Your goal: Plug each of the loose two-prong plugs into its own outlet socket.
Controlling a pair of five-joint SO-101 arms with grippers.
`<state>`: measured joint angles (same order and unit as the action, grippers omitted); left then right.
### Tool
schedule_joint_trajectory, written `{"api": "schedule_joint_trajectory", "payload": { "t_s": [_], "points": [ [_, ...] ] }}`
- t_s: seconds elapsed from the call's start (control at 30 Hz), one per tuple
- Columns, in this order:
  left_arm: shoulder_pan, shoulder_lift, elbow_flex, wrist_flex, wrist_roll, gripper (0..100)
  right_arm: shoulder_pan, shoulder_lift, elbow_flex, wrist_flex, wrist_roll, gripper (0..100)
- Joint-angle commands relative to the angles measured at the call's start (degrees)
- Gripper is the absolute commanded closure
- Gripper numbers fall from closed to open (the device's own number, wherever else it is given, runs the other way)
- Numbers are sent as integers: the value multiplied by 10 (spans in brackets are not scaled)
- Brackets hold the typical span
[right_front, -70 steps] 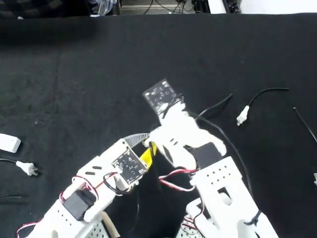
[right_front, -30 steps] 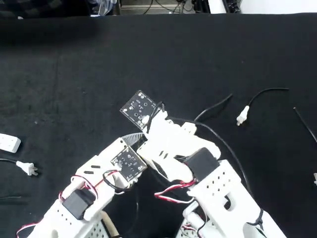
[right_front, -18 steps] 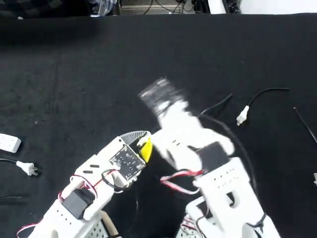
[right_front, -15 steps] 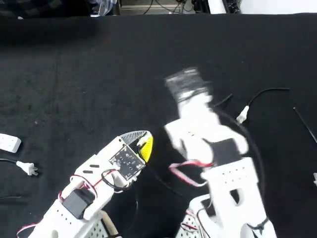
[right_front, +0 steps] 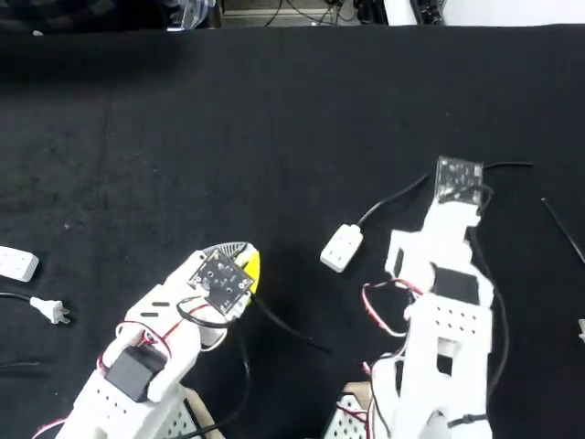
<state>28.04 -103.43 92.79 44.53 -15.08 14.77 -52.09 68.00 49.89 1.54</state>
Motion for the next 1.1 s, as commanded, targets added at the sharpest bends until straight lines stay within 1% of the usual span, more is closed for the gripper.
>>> {"api": "schedule_joint_trajectory", "payload": {
  "t_s": [0.0,0.1,0.2,0.37,0.47,0.67,0.73,0.83,0.97,1.07],
  "points": [
    [-7,31,-80,30,7,971,42,-2,51,-88,-4,985],
    [-7,112,-138,40,7,971,50,0,65,-117,-5,985],
    [-11,230,-200,38,4,971,50,0,70,-120,-5,985],
    [-10,449,-312,37,-30,971,54,1,74,-135,-5,985],
    [-7,569,-382,37,-66,971,54,-2,83,-149,-5,985],
    [-10,782,-492,37,-71,971,54,-2,83,-150,-5,985],
    [-9,825,-520,41,-71,971,53,-1,85,-161,-5,985],
    [-10,855,-544,41,-84,971,54,0,85,-165,-5,986],
    [0,863,-547,32,-177,971,56,0,85,-167,-5,986],
    [15,864,-547,2,-204,971,79,-1,85,-170,-5,986]
  ]
}}
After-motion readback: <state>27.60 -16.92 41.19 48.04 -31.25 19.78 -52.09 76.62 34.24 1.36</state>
